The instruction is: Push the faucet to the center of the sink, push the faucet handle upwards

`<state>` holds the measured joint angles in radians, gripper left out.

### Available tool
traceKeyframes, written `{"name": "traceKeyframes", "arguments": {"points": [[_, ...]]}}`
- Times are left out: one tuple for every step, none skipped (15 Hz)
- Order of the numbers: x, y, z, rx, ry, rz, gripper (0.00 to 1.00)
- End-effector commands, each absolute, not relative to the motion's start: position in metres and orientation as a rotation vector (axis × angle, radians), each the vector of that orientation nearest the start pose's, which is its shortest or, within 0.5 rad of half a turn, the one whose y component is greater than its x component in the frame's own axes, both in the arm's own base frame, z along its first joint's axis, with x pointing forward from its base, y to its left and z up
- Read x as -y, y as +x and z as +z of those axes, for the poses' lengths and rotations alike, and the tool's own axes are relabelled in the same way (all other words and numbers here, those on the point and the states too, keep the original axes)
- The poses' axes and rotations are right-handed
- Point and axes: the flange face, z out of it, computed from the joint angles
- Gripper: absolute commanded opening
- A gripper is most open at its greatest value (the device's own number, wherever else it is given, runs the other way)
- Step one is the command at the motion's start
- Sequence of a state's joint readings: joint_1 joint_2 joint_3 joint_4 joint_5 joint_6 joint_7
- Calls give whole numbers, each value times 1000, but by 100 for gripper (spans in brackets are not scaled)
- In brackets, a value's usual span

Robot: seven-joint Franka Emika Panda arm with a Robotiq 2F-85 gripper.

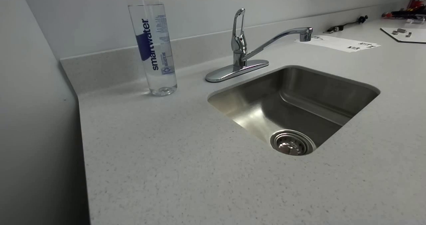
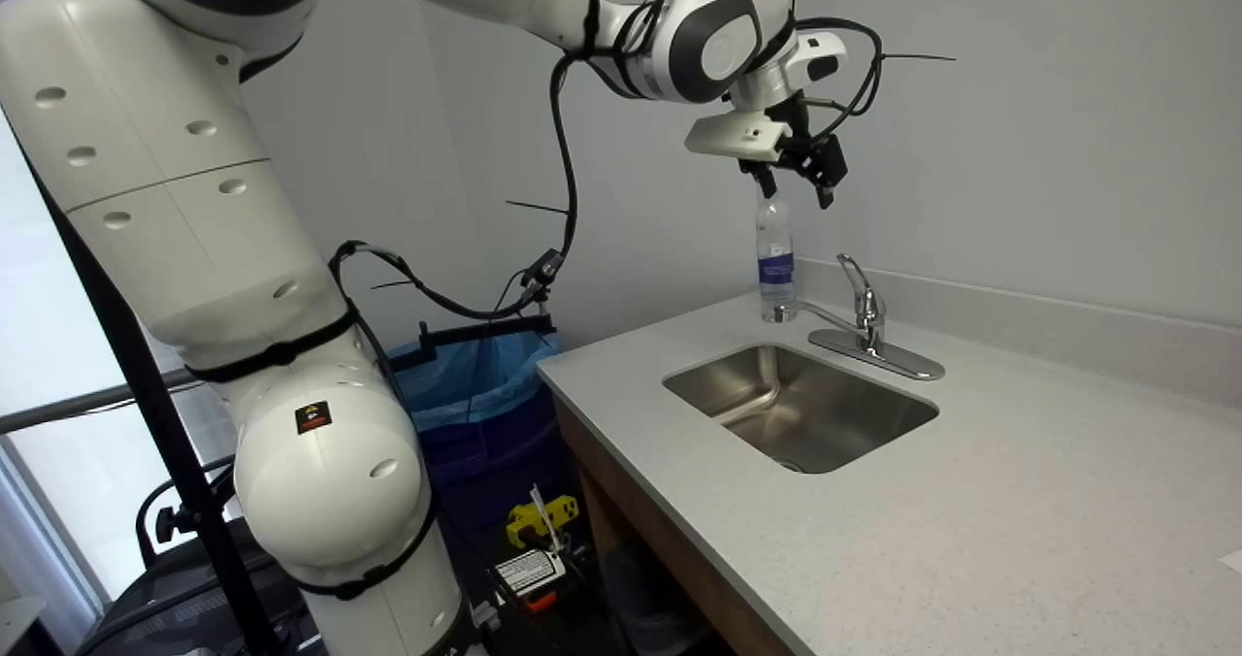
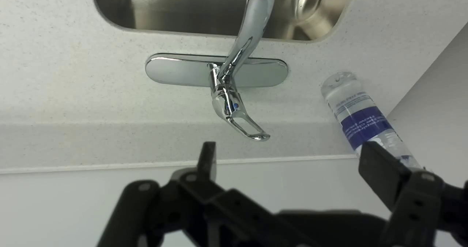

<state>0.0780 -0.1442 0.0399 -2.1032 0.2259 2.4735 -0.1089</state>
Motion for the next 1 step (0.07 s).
{"name": "traceKeyframes", "arguments": {"points": [[-66,548,539,123,-2866,-750,100]]}}
